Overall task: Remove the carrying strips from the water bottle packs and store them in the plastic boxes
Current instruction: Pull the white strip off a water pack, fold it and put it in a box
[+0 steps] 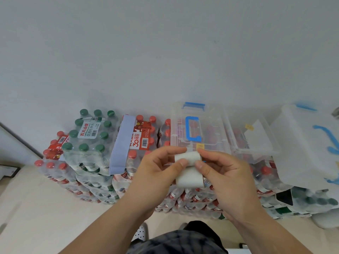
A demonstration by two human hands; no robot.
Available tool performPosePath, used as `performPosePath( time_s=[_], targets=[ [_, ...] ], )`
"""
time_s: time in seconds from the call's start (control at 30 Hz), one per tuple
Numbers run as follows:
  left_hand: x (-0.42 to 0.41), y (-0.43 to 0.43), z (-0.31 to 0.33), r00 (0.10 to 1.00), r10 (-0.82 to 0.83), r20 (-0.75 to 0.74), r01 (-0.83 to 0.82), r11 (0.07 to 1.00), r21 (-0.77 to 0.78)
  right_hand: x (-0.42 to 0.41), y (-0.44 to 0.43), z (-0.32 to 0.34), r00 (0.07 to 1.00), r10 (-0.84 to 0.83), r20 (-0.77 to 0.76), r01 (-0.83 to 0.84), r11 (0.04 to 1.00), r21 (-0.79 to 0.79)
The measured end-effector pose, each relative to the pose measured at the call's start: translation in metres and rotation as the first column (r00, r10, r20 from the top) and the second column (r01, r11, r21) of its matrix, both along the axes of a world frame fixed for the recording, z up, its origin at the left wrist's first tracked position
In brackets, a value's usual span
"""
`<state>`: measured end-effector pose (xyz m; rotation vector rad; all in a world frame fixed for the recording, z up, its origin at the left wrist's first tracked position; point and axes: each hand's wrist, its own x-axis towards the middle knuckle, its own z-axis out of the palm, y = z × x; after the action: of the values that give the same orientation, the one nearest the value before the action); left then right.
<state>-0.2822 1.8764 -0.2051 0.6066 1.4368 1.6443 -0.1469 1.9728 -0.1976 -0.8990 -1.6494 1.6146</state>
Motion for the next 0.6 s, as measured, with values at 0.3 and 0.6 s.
performPosePath(
  time_s=[0.3,0.6],
  targets=[
    [-0.0021,-0.0016,-0.0003,0.998,0.056,0.041,-0.057,0.998,0.021,0.0044,0.0061,0.0051,0.996,0.084,0.036,-0.082,0.995,-0.055],
    [-0.0006,-0.0025,0.0008,1.0,0.027,0.007,-0.027,0.999,0.026,0.0025,0.0054,0.0067,0.998,0.046,0.044,-0.041,0.994,-0.104]
  ],
)
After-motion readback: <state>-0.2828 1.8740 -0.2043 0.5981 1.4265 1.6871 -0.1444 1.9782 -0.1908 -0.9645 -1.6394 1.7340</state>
